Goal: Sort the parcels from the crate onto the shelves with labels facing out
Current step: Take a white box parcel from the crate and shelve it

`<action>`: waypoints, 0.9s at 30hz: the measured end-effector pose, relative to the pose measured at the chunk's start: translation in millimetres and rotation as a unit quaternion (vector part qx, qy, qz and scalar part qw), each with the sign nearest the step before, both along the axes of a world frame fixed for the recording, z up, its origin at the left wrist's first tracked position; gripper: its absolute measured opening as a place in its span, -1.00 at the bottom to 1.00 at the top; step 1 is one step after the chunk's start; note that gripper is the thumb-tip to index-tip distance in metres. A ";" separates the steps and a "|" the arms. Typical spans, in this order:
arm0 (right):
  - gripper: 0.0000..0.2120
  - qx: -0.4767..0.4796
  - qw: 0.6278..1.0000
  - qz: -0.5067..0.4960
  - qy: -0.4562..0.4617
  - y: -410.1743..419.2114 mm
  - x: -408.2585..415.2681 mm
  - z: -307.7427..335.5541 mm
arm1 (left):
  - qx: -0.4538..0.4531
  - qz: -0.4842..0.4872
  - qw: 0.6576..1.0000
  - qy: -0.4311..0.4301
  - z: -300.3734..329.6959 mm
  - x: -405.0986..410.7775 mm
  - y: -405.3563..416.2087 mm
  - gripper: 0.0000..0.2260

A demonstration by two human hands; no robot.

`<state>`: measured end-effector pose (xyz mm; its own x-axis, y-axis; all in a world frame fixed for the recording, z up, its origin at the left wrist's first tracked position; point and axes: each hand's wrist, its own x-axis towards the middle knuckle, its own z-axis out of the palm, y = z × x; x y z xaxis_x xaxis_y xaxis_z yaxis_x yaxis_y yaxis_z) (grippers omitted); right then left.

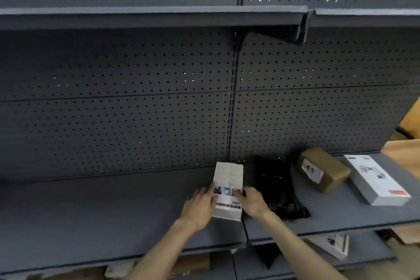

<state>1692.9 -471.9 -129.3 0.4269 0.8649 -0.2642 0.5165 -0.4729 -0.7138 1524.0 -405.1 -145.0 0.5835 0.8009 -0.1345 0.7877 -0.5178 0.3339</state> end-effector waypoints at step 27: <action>-0.64 0.138 0.985 0.088 -0.052 44.0 -72.1 3.4 | -0.095 0.059 0.953 -0.281 8.3 -52.8 34.8 -0.53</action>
<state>1620.8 -427.9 -126.0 0.2767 0.9605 0.0283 0.6508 -0.1656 -0.7409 1471.2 -370.3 -136.7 0.5132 0.8579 0.0239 0.5063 -0.3251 0.7988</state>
